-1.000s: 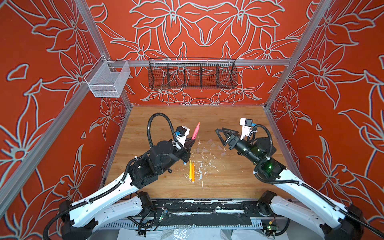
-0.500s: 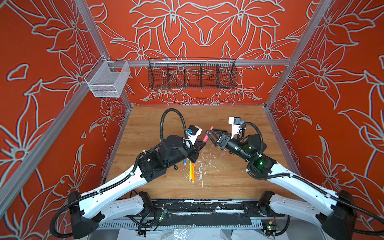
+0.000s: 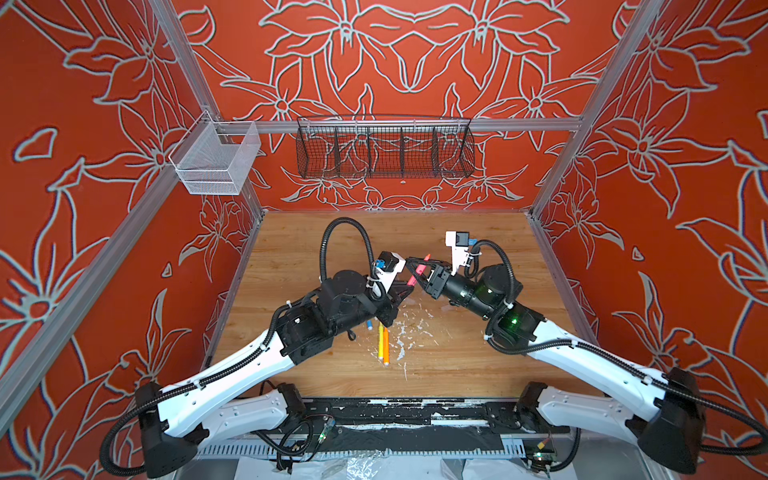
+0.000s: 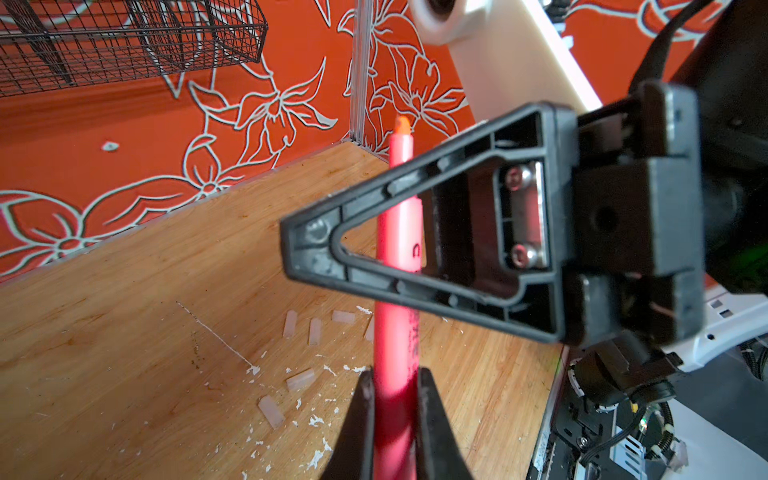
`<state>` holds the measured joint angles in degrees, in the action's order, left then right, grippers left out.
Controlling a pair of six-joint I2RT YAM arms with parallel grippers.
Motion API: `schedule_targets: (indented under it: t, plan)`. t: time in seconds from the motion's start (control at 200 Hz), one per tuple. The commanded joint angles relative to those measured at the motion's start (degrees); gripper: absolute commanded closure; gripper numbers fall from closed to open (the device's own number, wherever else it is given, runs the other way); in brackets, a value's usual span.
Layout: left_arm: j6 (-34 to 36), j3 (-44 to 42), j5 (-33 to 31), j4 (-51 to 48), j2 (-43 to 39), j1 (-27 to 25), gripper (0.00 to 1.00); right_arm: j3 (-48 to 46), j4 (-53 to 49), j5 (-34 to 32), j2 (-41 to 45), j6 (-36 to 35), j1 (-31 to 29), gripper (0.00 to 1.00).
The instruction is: Insert the pens into the pen caps
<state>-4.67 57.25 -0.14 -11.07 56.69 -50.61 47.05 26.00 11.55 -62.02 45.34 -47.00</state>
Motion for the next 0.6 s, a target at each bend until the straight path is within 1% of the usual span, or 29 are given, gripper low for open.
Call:
schedule_targets:
  t: [0.0, 0.015, 0.04, 0.08, 0.155, 0.205, 0.33, 0.445, 0.595]
  plan:
    - [0.7, -0.3, -2.0, 2.1, -2.4, 0.2, 1.0, 1.7, -0.5, -2.1, 1.0, -1.2, -1.0, 0.85]
    - [0.7, -0.4, -2.2, 2.1, -2.5, 0.2, 1.0, 1.7, -0.5, -2.3, 1.0, -1.3, -1.0, 0.86]
    - [0.7, -0.6, -2.5, 2.3, -2.8, 0.2, 0.97, 1.7, -0.5, -2.3, 1.0, -1.4, -1.2, 0.88]
    - [0.7, -1.1, -3.1, 2.8, -3.3, 0.2, 0.91, 1.7, -0.2, -2.5, 1.0, -1.9, -1.6, 0.9]
    - [0.4, -2.6, -3.4, 4.5, -4.3, 0.2, 0.77, 1.7, 0.4, -3.1, 1.0, -3.0, -2.6, 0.92]
    - [0.4, -3.3, -3.0, 5.5, -4.9, 0.2, 0.73, 1.9, 0.5, -3.4, 0.7, -3.7, -3.3, 0.94]
    - [0.7, -3.8, -2.8, 5.9, -5.4, 0.2, 0.66, 3.0, 0.9, -3.2, -1.0, -4.5, -4.9, 0.97]
    - [1.2, -4.1, -3.1, 6.4, -5.3, 0.2, 0.61, 3.5, 1.8, -3.3, -2.7, -4.6, -6.0, 0.98]
    - [1.8, -3.6, -3.3, 6.1, -4.9, 0.2, 0.6, 3.2, 2.7, -3.7, -3.1, -4.1, -7.3, 0.99]
